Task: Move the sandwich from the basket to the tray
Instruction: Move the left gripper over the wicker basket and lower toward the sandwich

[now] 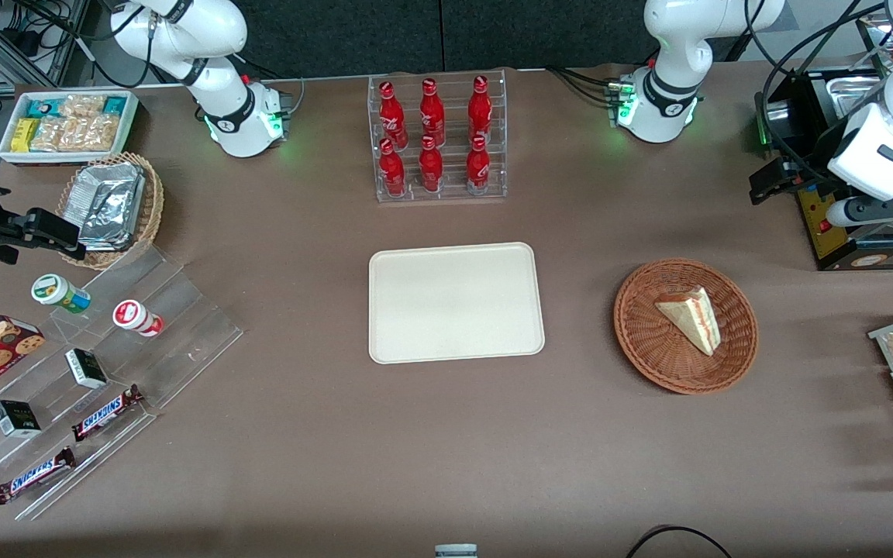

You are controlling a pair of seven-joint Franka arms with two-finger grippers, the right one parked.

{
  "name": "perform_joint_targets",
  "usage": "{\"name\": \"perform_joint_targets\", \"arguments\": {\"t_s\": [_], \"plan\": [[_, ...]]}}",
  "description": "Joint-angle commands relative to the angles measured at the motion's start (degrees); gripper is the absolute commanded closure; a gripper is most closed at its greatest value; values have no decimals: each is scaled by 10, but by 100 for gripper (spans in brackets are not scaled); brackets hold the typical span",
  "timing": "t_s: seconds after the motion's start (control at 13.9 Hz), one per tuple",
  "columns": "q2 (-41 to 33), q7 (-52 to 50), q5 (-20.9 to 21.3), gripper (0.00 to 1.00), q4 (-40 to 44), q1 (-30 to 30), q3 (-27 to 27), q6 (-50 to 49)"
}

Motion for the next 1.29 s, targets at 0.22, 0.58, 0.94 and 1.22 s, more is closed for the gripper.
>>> {"name": "perform_joint_targets", "arguments": {"t_s": [0.22, 0.58, 0.94, 1.22], "plan": [[-3, 11, 1, 0, -25, 5, -3, 10], [-8, -13, 14, 0, -138, 3, -2, 125], [-1, -125, 14, 0, -260, 0, -2, 299], [26, -256, 14, 0, -302, -3, -2, 407]]}}
